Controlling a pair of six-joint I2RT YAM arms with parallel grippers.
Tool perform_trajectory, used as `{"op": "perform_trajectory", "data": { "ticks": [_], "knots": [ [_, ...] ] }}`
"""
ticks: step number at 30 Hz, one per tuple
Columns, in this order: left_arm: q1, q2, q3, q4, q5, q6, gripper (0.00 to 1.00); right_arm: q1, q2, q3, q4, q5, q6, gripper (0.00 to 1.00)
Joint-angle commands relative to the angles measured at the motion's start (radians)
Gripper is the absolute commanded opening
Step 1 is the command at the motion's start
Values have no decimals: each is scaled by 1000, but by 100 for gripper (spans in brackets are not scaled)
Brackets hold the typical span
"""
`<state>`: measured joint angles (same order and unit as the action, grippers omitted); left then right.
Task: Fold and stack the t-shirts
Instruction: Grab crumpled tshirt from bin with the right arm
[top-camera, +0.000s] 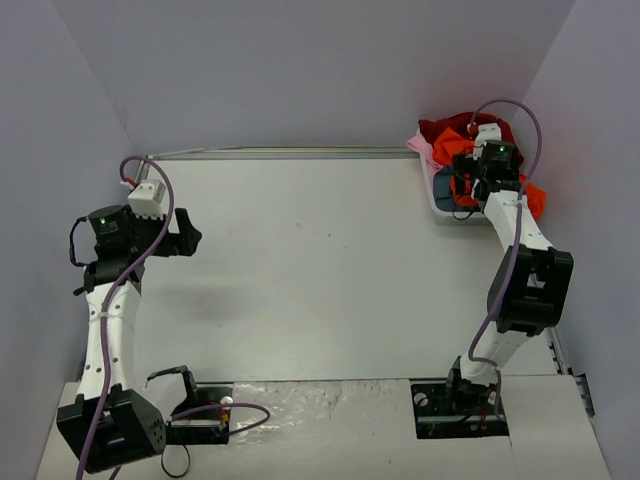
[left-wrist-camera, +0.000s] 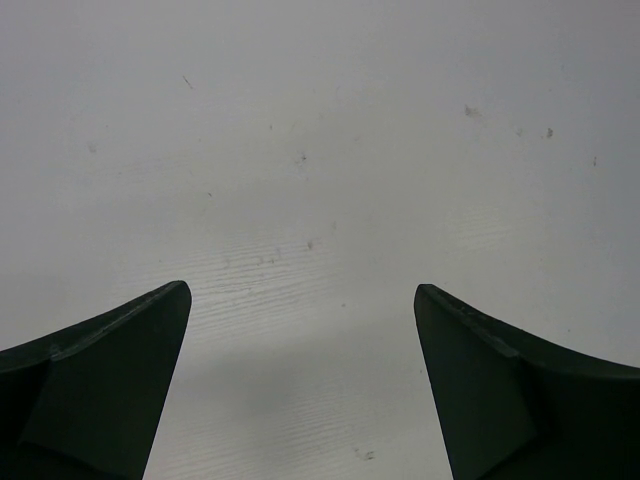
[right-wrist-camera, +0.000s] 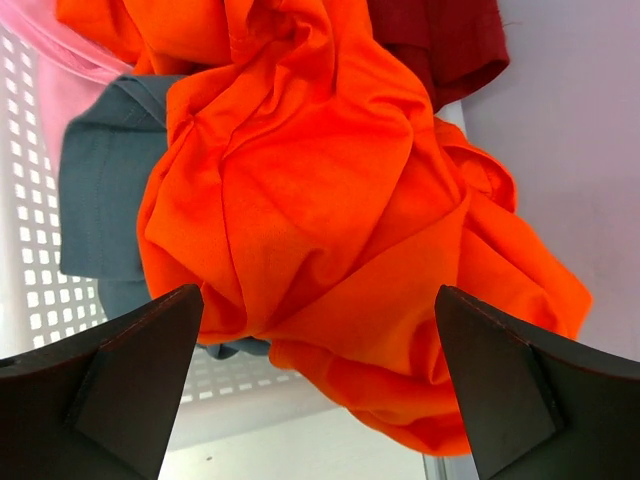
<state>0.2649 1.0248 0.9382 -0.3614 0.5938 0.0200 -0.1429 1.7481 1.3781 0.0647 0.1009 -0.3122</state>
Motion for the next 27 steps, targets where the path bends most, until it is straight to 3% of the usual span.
{"op": "perform_trajectory", "data": {
  "ticks": [1,5,10,14,16,17,20,27],
  "knots": [
    [-12,-3,8,15,-2,29,94,-7,40,51,3,45,24,98],
    [-15,12,11,7,-8,38,94,-15,54,52,-6,42,32,93],
    [-18,23,11,4,-8,41,94,-37,76,49,-16,48,39,75],
    [-18,17,8,1,-17,46,94,-55,91,49,-32,49,44,51],
    [-18,17,8,1,-15,46,94,-63,88,39,-34,49,42,33],
    [-18,15,8,1,-14,47,94,-66,87,36,-34,46,42,20],
    [-18,15,7,-2,-15,51,94,-72,77,30,-35,40,44,0],
    [-18,8,5,-5,-12,54,94,-72,24,22,-52,19,56,0]
  ]
}}
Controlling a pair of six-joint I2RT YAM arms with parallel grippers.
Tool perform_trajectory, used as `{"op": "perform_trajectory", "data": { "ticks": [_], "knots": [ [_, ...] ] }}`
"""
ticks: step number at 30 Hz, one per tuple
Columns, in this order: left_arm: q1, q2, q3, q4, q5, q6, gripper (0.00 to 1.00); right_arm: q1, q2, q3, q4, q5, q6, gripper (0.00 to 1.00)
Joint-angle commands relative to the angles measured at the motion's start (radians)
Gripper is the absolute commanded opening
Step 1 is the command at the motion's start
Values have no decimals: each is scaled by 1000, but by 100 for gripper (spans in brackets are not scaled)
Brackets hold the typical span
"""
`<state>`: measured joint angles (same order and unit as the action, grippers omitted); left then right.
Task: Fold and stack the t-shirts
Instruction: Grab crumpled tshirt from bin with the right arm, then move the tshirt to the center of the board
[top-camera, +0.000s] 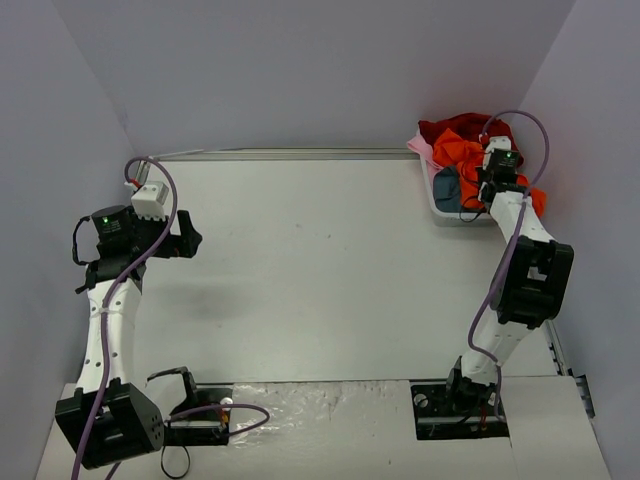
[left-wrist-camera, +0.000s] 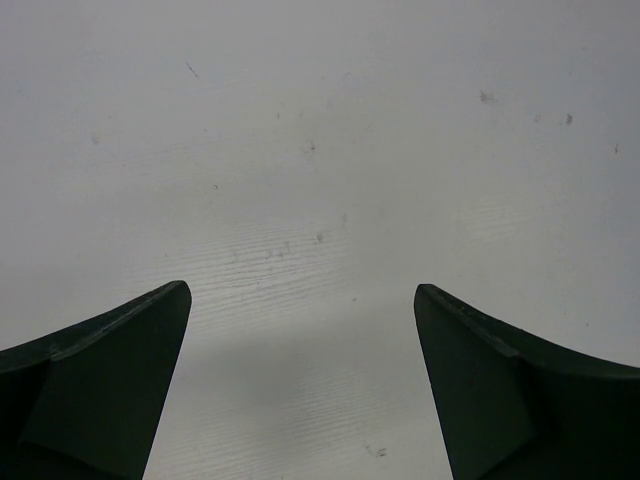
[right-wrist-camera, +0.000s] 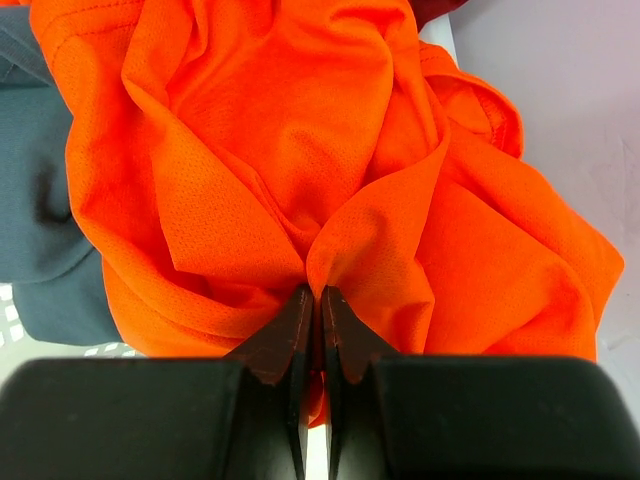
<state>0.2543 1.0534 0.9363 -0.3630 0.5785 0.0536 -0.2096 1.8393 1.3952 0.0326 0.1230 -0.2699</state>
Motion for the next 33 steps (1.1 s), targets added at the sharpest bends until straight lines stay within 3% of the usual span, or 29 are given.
{"op": "perform_trajectory", "data": {
  "ticks": [1,14,33],
  "knots": [
    [-6,-21,7,-5,3,20,94,-5,-78,5,-25,-9,18,0],
    [-7,-20,12,-13,-9,20,94,-5,-345,73,-183,-112,47,0],
    [-4,-32,16,-27,-11,18,94,-5,-414,238,-250,-112,52,0]
  ]
}}
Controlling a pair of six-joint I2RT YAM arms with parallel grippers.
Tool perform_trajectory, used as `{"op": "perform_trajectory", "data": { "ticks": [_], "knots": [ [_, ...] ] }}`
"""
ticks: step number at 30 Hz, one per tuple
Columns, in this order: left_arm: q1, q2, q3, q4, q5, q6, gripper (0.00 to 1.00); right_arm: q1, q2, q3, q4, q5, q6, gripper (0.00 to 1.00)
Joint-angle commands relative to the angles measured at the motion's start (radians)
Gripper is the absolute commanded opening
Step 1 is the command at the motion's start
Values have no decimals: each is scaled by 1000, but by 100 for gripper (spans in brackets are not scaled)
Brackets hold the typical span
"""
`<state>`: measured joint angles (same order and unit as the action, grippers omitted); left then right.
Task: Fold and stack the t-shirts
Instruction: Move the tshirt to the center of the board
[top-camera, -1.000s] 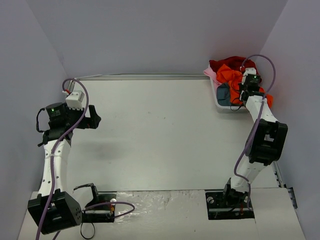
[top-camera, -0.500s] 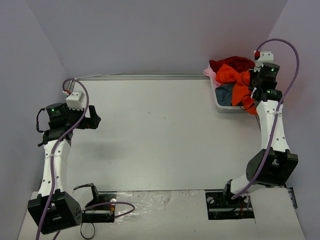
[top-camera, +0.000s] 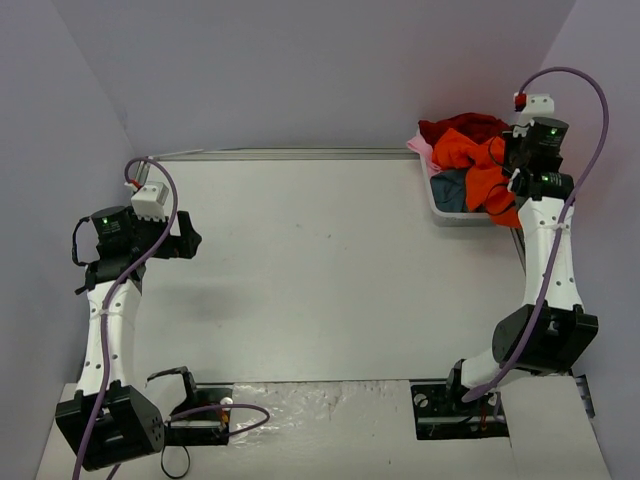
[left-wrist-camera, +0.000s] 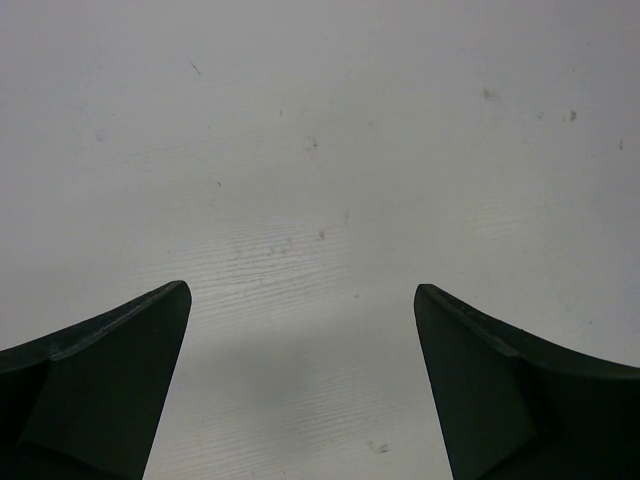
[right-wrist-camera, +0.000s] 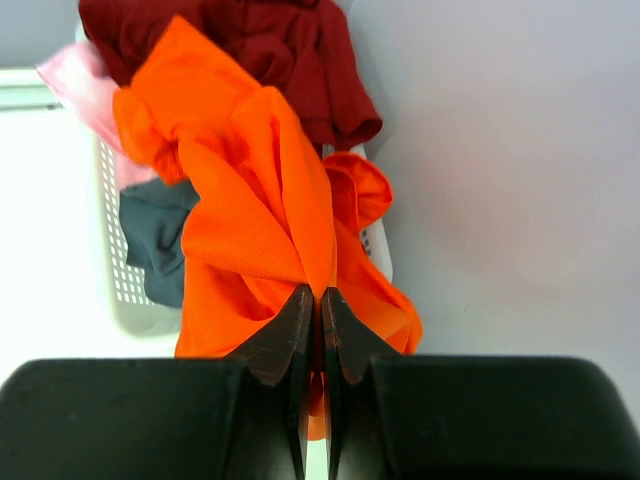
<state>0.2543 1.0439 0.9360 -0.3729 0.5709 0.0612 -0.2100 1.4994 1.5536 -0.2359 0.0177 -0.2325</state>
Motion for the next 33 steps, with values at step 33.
{"op": "perform_trajectory", "data": {
  "ticks": [33],
  "knots": [
    [-6,-8,12,-21,3,12,94,289,-16,551,-112,-375,65,0]
  ]
}}
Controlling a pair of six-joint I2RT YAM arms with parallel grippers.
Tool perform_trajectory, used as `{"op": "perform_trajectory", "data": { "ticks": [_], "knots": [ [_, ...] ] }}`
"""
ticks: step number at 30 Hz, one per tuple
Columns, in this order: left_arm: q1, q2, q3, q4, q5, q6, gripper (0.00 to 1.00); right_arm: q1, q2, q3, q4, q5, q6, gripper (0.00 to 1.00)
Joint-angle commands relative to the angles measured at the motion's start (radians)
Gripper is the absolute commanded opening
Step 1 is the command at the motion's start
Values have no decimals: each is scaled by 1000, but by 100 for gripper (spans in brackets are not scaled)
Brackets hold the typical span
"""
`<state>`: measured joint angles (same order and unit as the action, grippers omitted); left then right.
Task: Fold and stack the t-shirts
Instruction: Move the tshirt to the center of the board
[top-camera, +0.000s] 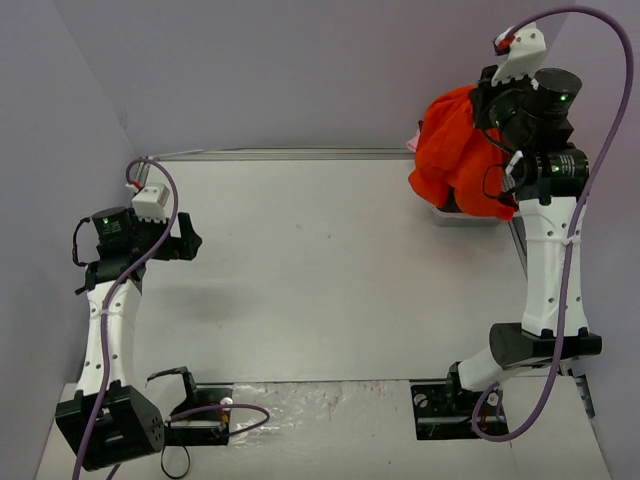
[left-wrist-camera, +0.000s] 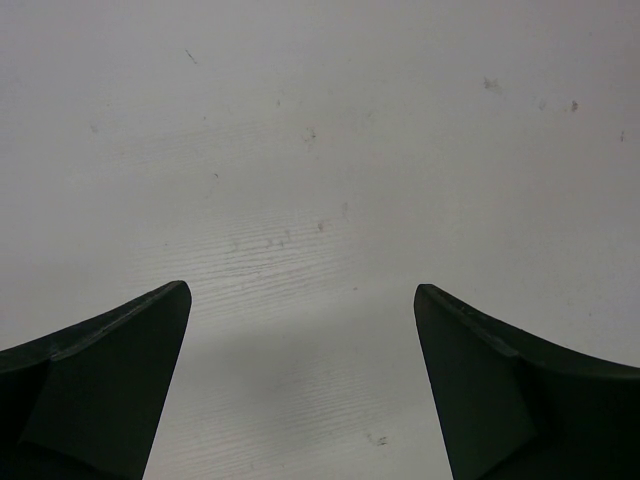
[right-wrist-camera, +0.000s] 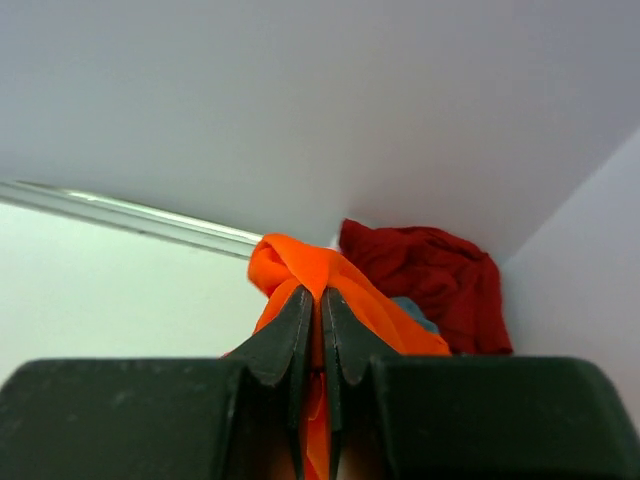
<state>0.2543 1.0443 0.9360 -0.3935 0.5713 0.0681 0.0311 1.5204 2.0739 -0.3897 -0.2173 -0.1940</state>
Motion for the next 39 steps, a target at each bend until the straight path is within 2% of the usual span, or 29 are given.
{"op": "perform_trajectory", "data": {
  "ticks": [1,6,10,12,17,18,20,23,24,28,34,39],
  "knots": [
    [-6,-7,12,1,2,7,94,62,-35,40,41,-145,37,0],
    [-4,-3,11,2,2,4,94,89,-9,123,41,-275,99,0],
    [-3,-12,4,7,2,7,94,104,3,140,41,-535,156,0],
    [0,-13,4,8,4,4,94,119,1,134,41,-609,179,0],
    [5,-12,1,10,2,6,94,159,-17,76,41,-708,168,0],
    [5,-9,1,12,2,6,94,164,-25,52,40,-717,154,9],
    [7,-10,1,10,2,6,94,164,-38,-59,41,-709,130,48],
    [11,-17,0,10,2,7,94,176,-60,-235,43,-518,51,67],
    [11,-15,-2,12,2,7,94,181,-48,-270,45,-384,35,64],
    [11,-6,0,12,16,4,94,181,-20,-409,43,-214,-38,61],
    [8,-9,6,10,21,12,94,181,-37,-540,43,-116,-96,63],
    [-15,6,26,-25,70,33,94,181,-55,-617,43,-94,-99,66]
  ]
}}
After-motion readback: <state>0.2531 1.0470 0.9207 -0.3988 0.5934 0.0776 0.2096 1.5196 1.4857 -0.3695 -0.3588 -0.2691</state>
